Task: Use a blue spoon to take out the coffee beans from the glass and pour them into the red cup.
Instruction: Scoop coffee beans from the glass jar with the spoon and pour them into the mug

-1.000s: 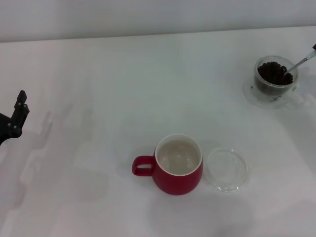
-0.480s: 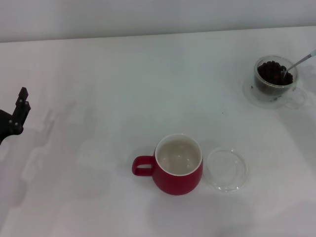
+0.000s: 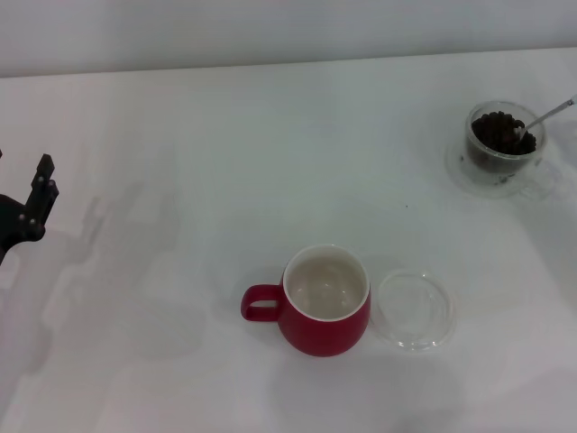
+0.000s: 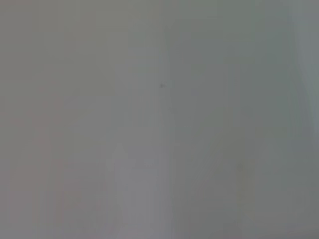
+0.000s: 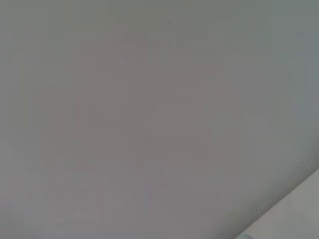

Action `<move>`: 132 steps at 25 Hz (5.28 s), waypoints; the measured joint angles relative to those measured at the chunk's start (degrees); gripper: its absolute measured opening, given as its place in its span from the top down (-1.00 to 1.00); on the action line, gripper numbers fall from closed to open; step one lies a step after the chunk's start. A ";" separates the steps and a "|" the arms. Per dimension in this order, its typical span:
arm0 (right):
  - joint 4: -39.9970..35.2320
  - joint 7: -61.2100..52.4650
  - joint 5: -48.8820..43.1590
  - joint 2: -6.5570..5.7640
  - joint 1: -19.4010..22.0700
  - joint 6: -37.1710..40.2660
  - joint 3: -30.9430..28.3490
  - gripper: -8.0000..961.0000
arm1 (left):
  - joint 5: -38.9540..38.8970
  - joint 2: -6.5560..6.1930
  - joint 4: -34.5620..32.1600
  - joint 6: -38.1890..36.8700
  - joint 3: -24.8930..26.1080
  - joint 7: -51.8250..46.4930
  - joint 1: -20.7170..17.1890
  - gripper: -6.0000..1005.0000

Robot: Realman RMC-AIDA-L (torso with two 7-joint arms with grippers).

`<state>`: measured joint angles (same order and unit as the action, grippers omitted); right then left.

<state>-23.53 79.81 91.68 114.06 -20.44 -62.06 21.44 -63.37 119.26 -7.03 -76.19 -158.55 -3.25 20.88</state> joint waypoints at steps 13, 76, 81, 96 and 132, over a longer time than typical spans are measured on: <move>1.91 -2.39 0.70 -0.16 -0.40 0.39 -2.82 0.69 | 0.00 -0.01 0.09 0.08 0.00 0.00 0.26 -0.21; 4.38 -15.10 0.04 -1.64 0.83 -10.14 -1.19 0.69 | 0.14 0.05 0.40 0.38 0.00 0.00 0.58 -0.21; 4.37 -15.41 -0.01 -1.51 1.47 -12.17 0.42 0.69 | 0.00 0.09 0.43 0.42 0.00 0.00 0.33 -0.21; 3.70 -14.73 -0.06 0.09 3.30 -18.03 4.62 0.69 | 0.32 0.18 0.21 1.22 -0.43 0.00 -0.87 -0.21; 8.41 -10.82 0.61 1.27 1.69 -25.19 15.02 0.69 | 0.35 0.28 0.13 2.90 -0.51 0.00 -1.37 -0.21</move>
<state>-15.12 68.99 92.29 115.33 -18.74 -87.25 36.46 -63.01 119.54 -6.89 -73.29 -159.06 -3.25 19.51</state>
